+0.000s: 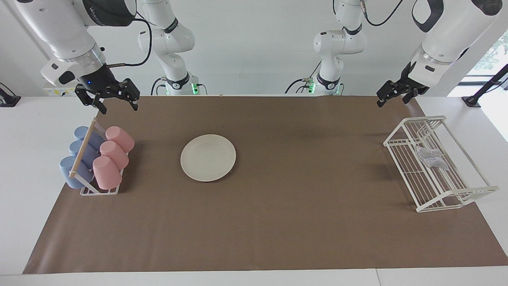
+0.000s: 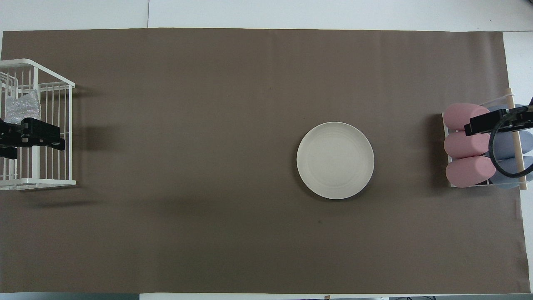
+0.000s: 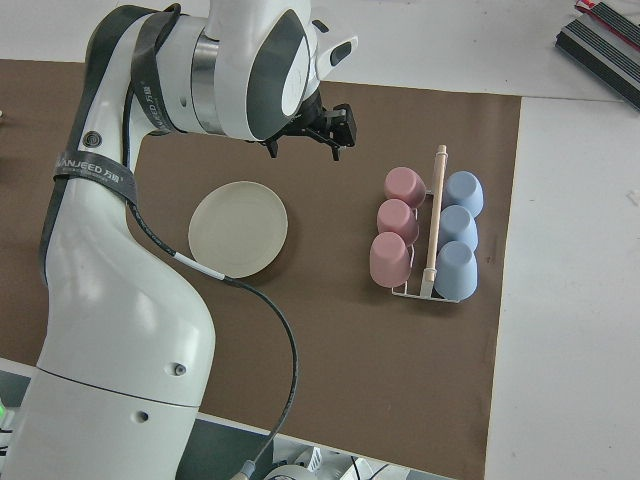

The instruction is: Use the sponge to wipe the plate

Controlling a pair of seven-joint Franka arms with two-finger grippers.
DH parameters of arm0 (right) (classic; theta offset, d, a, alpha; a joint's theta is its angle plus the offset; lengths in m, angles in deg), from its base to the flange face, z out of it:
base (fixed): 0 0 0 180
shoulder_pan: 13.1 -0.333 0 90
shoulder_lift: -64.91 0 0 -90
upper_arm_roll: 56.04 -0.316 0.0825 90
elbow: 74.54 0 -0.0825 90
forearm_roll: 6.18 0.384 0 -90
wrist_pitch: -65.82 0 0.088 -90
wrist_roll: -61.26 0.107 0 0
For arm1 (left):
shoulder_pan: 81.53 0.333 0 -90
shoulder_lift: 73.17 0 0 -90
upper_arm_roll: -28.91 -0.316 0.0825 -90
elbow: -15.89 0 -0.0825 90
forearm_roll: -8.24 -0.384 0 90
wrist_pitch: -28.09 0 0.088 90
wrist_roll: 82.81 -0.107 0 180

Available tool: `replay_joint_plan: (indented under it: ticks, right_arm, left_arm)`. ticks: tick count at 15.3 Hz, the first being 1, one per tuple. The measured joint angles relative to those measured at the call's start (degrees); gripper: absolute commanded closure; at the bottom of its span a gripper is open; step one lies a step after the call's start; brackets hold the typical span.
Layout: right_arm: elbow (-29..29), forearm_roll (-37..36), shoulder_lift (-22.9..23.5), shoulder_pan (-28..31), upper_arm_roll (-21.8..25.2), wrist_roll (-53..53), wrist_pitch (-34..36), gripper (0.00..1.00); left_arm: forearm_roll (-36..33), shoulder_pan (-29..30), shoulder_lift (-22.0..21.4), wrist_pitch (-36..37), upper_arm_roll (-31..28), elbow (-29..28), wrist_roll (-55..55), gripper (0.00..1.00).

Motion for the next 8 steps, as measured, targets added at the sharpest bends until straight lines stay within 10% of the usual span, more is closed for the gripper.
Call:
replay_joint_plan:
  ticks: [8]
  right_arm:
    - [0.02,0.0,0.0,0.12,0.05,0.0,0.0,0.0]
  left_arm:
    - [0.0,0.0,0.04,-0.82,0.01,0.0,0.13,0.0]
